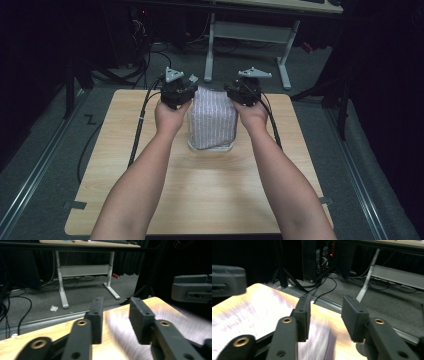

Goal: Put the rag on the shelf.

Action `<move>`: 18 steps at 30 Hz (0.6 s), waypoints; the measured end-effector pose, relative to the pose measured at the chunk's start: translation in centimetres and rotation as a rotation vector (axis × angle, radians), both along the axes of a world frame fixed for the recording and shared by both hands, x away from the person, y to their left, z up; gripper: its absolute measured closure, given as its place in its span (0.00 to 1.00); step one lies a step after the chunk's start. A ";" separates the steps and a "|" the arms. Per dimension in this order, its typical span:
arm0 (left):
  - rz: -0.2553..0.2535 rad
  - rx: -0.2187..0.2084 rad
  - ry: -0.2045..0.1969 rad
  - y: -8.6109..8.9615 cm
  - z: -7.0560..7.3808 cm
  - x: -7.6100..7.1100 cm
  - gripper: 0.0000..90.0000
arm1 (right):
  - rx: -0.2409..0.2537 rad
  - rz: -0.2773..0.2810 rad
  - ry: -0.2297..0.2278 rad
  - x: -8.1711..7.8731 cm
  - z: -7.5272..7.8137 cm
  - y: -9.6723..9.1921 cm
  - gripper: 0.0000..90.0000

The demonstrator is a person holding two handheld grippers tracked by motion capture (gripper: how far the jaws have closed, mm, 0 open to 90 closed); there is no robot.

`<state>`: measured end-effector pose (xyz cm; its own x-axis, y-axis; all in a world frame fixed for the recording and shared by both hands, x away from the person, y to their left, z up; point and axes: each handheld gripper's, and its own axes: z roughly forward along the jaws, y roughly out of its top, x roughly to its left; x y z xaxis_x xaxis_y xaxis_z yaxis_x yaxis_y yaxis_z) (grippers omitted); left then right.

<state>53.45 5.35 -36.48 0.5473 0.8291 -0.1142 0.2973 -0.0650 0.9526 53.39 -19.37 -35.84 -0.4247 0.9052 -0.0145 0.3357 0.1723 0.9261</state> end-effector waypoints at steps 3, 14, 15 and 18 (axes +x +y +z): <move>-0.008 0.009 -0.003 0.2 0.1 -0.2 0.65 | -0.006 -0.002 -0.007 -0.3 0.1 0.0 0.64; 0.030 0.042 -0.023 1.7 -0.3 -2.2 0.60 | -0.037 0.001 -0.030 -1.7 0.3 -0.3 0.63; 0.031 0.048 -0.023 1.8 -0.2 -2.3 0.60 | -0.039 0.003 -0.032 -1.9 0.4 -0.3 0.63; 0.029 0.080 -0.037 1.7 0.1 -2.9 0.60 | -0.022 0.015 -0.046 -2.5 0.6 -0.4 0.62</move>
<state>50.55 7.09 -36.41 0.5256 0.8503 -0.0272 0.2647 -0.1331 0.9551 50.87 -19.76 -35.27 -0.4369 0.8979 -0.0539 0.2904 0.1975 0.9363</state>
